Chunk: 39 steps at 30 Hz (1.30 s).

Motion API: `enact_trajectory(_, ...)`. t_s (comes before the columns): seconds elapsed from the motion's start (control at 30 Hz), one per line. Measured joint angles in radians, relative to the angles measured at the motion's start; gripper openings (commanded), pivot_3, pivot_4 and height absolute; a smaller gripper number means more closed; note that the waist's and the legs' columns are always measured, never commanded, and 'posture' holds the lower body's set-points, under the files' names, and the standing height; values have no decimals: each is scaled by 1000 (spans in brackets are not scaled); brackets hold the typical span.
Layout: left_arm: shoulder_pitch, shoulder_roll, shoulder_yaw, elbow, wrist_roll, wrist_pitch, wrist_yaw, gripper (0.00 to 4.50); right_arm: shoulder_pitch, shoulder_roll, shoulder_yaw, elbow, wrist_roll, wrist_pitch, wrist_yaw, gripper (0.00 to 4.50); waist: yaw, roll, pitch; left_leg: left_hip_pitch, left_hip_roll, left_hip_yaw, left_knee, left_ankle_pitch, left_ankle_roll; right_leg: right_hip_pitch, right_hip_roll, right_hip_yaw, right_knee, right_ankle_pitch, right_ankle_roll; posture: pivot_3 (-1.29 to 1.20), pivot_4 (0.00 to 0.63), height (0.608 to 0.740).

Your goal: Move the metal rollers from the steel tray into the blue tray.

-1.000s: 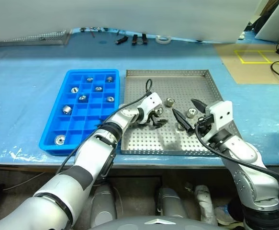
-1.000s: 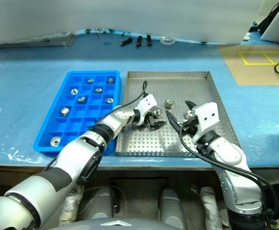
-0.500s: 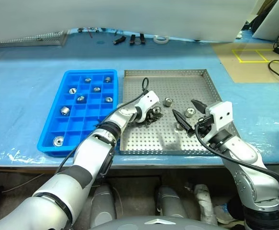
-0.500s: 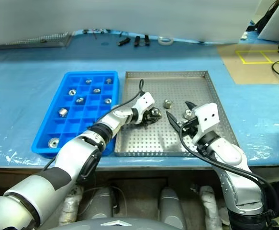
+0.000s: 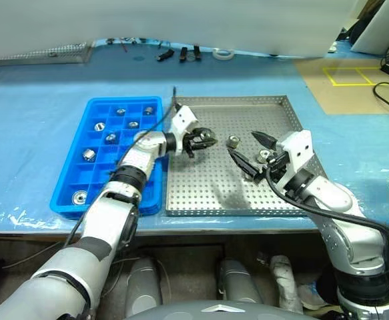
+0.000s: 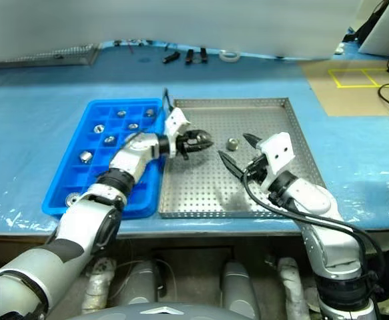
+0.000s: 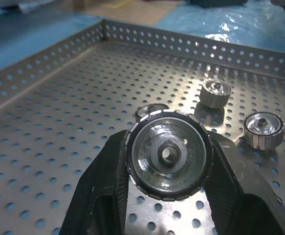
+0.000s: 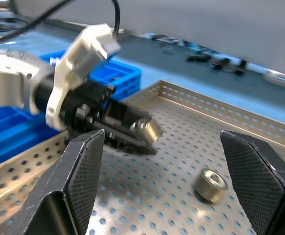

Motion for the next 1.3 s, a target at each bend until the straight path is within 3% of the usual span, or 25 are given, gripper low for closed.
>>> enact_trajectory(0.23,355,189,64,-584,-86,281,78,1707,-291,32,140,292,-13,-103,198,3984,43,1,1,0,5,0,-7,3,-5,-3,3,-5,1,-3,-5,184,150,740)
enact_trajectory(0.5,671,271,187,-1014,-179,477,233,1707,-521,155,260,628,-56,-270,392,3984,128,1,1,-6,5,-2,-6,3,-6,-5,2,-9,1,-3,-5,375,150,740)
enact_trajectory(0.77,766,274,224,-1104,-185,509,389,1707,-561,209,287,715,-64,-312,481,3984,189,1,1,-7,6,-5,-6,4,-7,-4,2,-10,4,-3,-5,426,150,740)
enact_trajectory(1.07,735,260,181,-1046,-174,473,459,1707,-561,206,286,723,-77,-310,490,3984,192,1,1,-8,6,-10,-6,7,-11,-4,4,-10,4,-3,-5,383,150,740)
enact_trajectory(1.3,697,269,166,-962,-184,458,432,3985,-546,194,273,682,-80,-294,463,3984,183,1,1,-7,6,-10,-6,7,-11,-5,4,-10,5,-3,-5,326,150,740)
